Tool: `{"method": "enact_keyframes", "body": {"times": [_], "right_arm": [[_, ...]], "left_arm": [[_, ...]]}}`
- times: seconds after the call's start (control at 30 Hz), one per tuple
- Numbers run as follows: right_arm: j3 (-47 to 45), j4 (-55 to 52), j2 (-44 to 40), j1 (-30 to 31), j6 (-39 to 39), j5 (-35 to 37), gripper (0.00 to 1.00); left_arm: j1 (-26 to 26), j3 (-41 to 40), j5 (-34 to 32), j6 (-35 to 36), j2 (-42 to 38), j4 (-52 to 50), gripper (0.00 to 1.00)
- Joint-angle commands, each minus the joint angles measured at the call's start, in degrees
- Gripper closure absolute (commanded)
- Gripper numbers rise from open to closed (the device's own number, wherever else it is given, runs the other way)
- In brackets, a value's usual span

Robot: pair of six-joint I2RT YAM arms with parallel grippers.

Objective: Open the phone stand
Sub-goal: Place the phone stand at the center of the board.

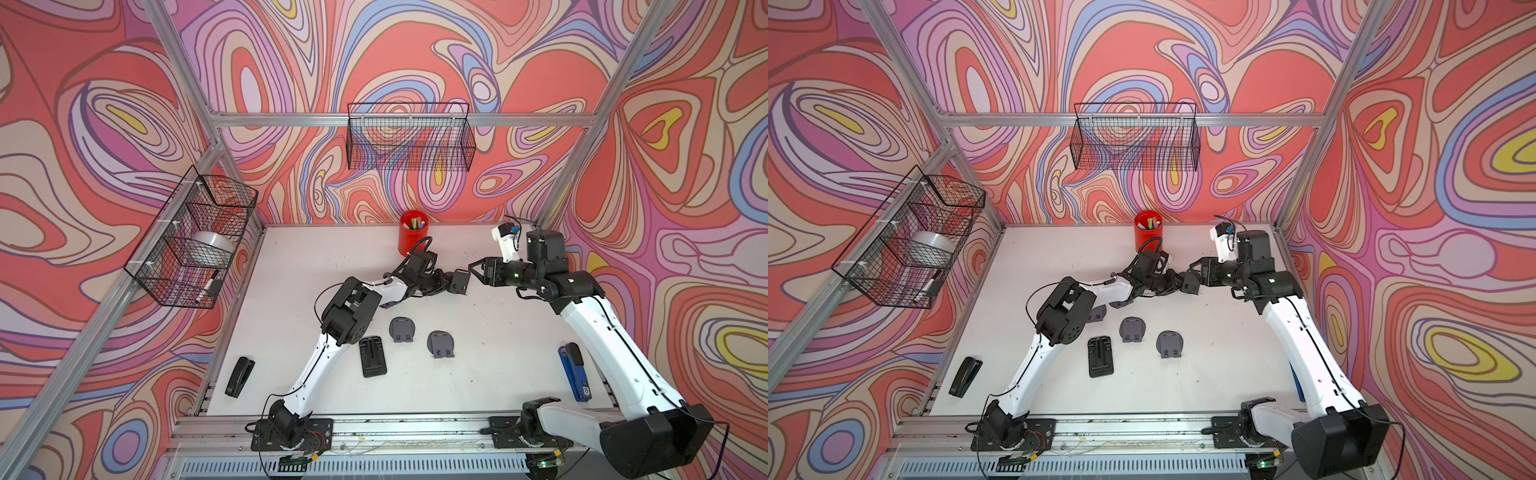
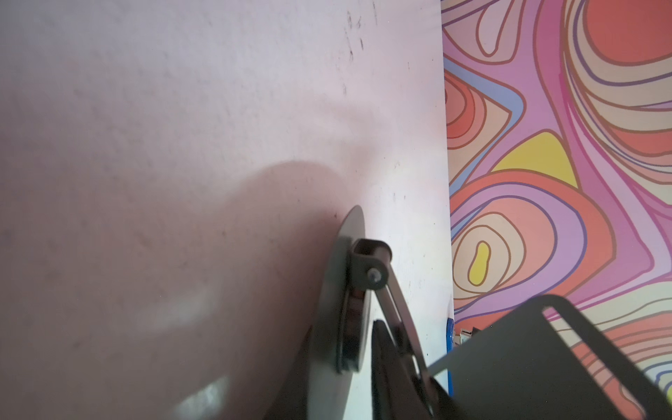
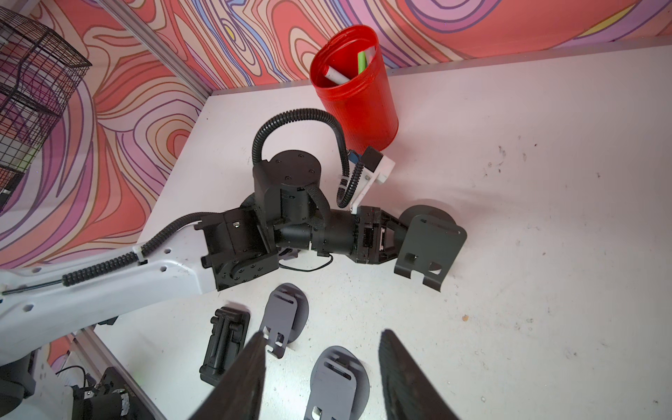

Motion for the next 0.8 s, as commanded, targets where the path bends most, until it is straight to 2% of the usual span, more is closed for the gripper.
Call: {"method": "enact_keyframes", "body": {"times": [0.0, 0.43, 0.77], "right_arm": [[-0.8, 0.8, -0.8, -0.4, 0.0, -0.6, 0.48], [-1.3, 1.7, -0.5, -0.5, 1.2, -0.9, 0.48], [-2.7, 0.1, 1.4, -0.4, 4.1, 1.5, 0.53]], "left_arm": [[0.8, -1.4, -1.1, 1.0, -1.5, -1.9, 0.75], [3.0, -6.6, -1.4, 2.6, -5.8, -1.8, 0.72], [3.9, -8.5, -1.1, 4.5, -9.1, -2.7, 0.71]]}}
